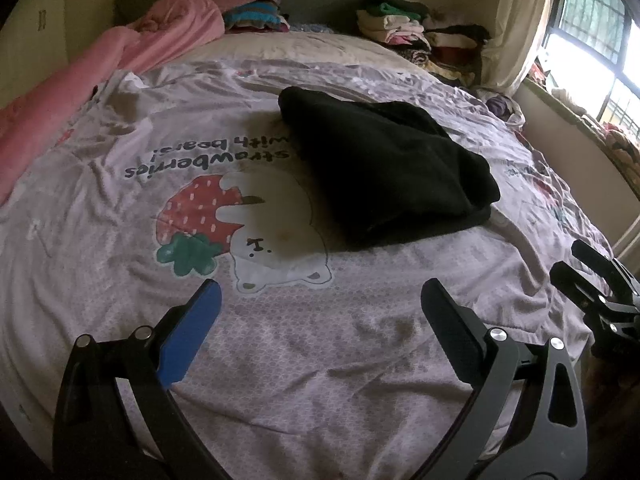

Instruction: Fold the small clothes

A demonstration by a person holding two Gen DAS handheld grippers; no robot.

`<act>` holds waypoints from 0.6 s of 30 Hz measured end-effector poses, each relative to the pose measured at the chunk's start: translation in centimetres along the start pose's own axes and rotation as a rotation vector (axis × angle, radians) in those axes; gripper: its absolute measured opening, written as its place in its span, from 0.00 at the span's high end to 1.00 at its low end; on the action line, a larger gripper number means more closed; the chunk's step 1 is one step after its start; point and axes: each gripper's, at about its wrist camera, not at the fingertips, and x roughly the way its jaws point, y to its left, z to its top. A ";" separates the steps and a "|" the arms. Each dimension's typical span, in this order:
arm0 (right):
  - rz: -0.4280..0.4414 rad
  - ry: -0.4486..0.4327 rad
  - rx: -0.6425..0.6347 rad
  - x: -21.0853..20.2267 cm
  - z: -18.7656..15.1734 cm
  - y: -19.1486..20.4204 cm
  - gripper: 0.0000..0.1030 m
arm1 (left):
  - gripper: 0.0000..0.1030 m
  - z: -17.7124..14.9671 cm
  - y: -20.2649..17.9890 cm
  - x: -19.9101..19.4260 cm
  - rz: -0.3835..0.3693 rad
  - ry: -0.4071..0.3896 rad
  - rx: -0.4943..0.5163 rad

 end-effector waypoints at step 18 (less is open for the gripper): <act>-0.008 -0.002 -0.004 -0.2 0.1 0.1 0.04 | 0.09 0.0 0.2 -0.2 0.019 0.006 -0.008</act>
